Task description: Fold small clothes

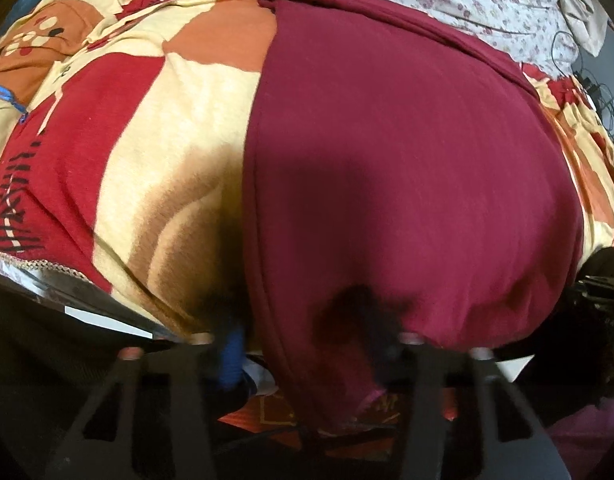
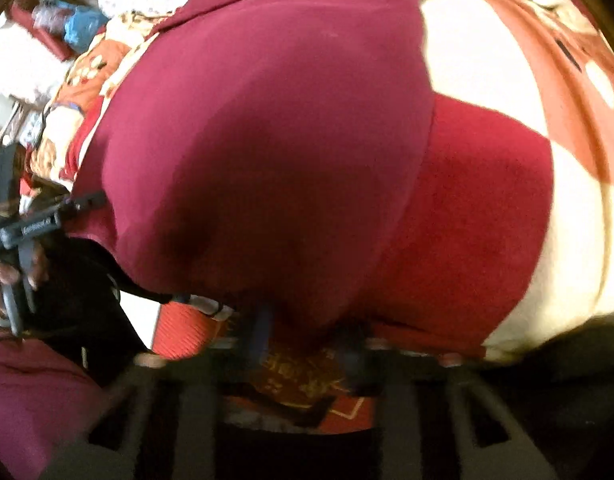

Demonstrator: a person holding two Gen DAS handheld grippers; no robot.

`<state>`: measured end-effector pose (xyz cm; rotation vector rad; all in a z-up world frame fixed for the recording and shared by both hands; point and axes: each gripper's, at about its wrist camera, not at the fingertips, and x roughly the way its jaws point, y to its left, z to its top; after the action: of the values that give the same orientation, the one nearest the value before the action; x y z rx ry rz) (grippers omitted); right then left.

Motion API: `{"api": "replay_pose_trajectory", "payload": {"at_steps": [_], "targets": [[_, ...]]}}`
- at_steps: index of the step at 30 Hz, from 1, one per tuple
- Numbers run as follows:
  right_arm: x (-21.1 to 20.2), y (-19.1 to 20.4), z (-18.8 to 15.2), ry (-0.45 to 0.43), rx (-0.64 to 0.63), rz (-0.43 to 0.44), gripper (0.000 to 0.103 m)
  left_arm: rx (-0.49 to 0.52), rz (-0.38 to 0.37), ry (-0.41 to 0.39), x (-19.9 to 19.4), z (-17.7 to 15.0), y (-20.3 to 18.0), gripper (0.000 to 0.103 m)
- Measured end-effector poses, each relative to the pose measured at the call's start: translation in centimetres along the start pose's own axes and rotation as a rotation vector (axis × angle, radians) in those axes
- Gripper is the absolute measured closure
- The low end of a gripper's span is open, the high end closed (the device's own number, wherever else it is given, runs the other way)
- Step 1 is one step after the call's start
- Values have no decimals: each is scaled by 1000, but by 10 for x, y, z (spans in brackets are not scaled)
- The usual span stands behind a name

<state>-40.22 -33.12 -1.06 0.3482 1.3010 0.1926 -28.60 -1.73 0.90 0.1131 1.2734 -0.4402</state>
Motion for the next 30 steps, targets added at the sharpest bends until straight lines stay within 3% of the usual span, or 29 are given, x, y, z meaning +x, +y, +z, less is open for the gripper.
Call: {"api": "replay_pose_trajectory", "payload": {"at_steps": [2, 3, 8, 14, 22, 30], "targets": [[-7, 8, 1, -22, -35, 24, 93, -1, -28, 8, -2, -1, 1, 101], [-14, 11, 3, -41, -47, 51, 93, -2, -43, 6, -6, -1, 2, 103], [-59, 7, 14, -173, -17, 188, 94, -11, -102, -80, -39, 8, 12, 103], [-109, -15, 39, -365, 70, 311, 94, -37, -143, -243, -82, 44, 11, 103], [-132, -23, 87, -526, 89, 253, 94, -57, -104, -379, -97, 104, 1, 103], [-131, -48, 133, -591, 137, 167, 95, -77, -93, -420, -84, 155, -3, 103]]}}
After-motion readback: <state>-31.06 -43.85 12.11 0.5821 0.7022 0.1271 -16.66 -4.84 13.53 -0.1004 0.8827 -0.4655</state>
